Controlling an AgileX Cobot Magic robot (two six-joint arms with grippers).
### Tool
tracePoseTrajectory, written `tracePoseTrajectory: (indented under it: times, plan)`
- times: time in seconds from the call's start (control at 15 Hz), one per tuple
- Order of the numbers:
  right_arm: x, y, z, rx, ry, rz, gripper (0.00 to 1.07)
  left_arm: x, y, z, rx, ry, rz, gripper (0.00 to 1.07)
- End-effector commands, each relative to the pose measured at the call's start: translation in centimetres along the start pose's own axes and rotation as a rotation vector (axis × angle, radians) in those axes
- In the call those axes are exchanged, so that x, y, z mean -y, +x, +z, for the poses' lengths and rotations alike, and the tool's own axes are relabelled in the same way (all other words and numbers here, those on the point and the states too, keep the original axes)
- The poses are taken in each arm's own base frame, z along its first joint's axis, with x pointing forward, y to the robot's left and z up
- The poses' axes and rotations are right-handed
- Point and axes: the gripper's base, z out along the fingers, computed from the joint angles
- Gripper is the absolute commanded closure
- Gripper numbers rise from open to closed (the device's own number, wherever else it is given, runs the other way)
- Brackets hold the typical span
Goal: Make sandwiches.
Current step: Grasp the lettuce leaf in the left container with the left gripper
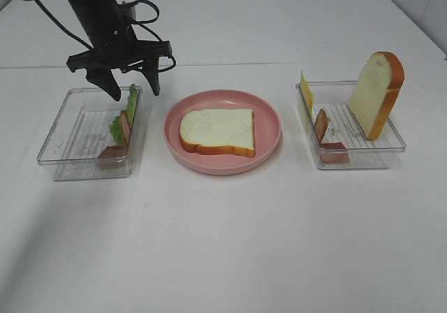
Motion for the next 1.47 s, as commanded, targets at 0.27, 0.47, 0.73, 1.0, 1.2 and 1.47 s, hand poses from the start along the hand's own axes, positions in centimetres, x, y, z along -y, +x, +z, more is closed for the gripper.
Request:
tracePoseTrajectory:
  times: [0.27,0.47,0.73,1.0,1.2,1.47]
  plan:
    - [0.0,0.3,-0.2,0.018,0.009,0.009,0.09,0.3,1.3,0.0,-0.093,-0.067,0.026,0.45]
    - [0.0,0.3,-0.2,0.018,0.009,0.009,0.09,0.3,1.3,0.0,-0.092,-0.069,0.026,0.56]
    - [0.0,0.3,-0.2,0.018,0.009,0.009,0.09,0.2,1.3,0.0,-0.09,-0.075,0.007,0.78]
    - [0.0,0.3,-0.2,0.018,0.009,0.009,0.09,0.2,1.3,0.0,-0.09,-0.074,0.014,1.06]
    - [0.0,0.3,-0.2,0.018,0.009,0.009,0.09,0.1,1.2,0.0,-0.086,-0.087,0.02,1.07]
    - [0.0,0.3,-0.2,0.018,0.009,0.009,0.09,0.3,1.1,-1.3,-0.063,-0.078,0.019,1.07]
